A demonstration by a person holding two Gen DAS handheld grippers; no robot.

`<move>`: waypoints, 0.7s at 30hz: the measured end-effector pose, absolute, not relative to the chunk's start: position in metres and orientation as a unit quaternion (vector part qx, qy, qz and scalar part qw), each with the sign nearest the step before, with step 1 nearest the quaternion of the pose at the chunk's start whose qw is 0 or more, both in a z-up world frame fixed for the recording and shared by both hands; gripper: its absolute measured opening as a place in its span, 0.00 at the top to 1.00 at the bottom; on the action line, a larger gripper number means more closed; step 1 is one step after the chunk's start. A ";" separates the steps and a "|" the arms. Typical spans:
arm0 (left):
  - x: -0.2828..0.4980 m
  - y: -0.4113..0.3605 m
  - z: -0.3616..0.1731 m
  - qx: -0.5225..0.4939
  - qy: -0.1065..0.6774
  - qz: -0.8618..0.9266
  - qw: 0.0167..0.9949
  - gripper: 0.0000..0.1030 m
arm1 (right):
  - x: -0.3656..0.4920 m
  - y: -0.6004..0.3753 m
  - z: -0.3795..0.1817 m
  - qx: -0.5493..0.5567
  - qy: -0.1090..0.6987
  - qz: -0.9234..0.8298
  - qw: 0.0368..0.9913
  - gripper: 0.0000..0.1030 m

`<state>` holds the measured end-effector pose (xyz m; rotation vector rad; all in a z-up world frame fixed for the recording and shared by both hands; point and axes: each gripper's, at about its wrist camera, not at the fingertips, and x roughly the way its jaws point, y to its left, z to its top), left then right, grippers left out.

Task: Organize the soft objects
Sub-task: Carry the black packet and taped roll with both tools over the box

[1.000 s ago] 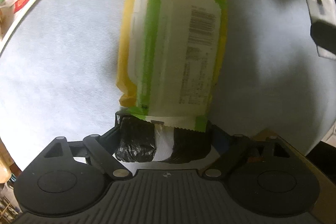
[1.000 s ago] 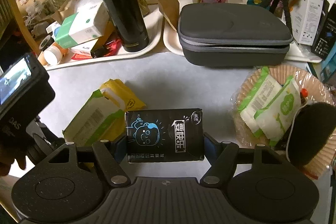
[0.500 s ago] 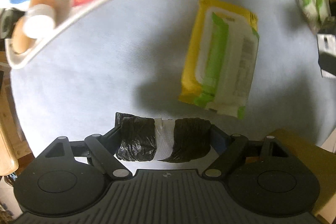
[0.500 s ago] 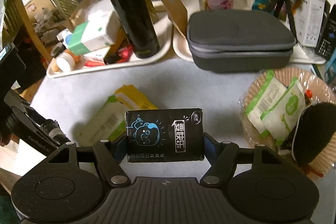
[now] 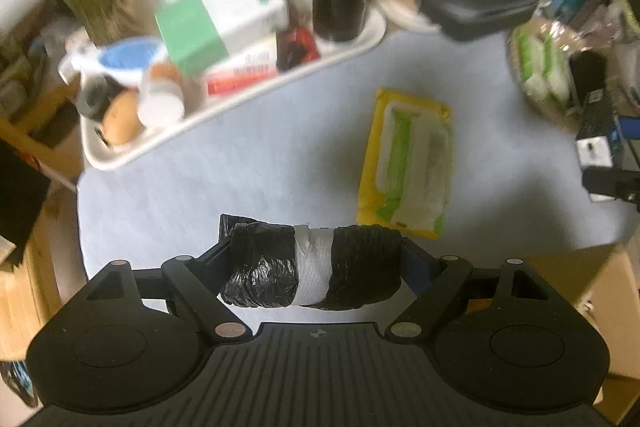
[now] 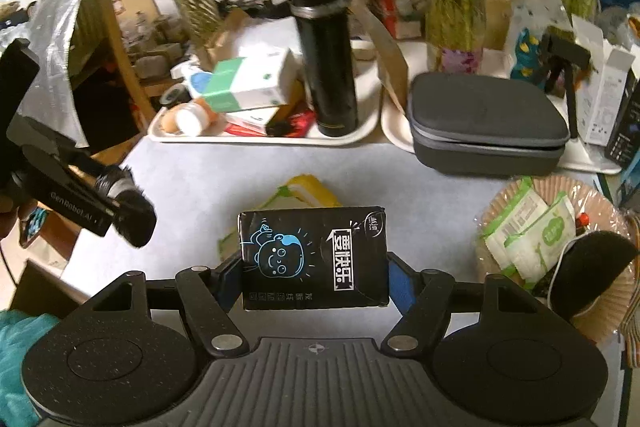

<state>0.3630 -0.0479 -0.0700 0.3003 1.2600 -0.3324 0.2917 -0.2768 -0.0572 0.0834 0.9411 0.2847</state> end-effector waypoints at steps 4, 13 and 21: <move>0.342 -0.052 -0.044 0.153 0.544 -0.143 0.812 0.19 | 0.275 -0.271 -0.045 0.040 0.443 0.148 0.883 0.29; 0.292 -0.059 -0.001 0.141 0.471 -0.175 0.853 0.19 | 0.241 -0.266 -0.022 0.043 0.427 0.157 0.890 0.29; 0.251 -0.072 0.019 0.141 0.426 -0.246 0.859 0.19 | 0.209 -0.272 -0.010 0.055 0.417 0.158 0.893 0.29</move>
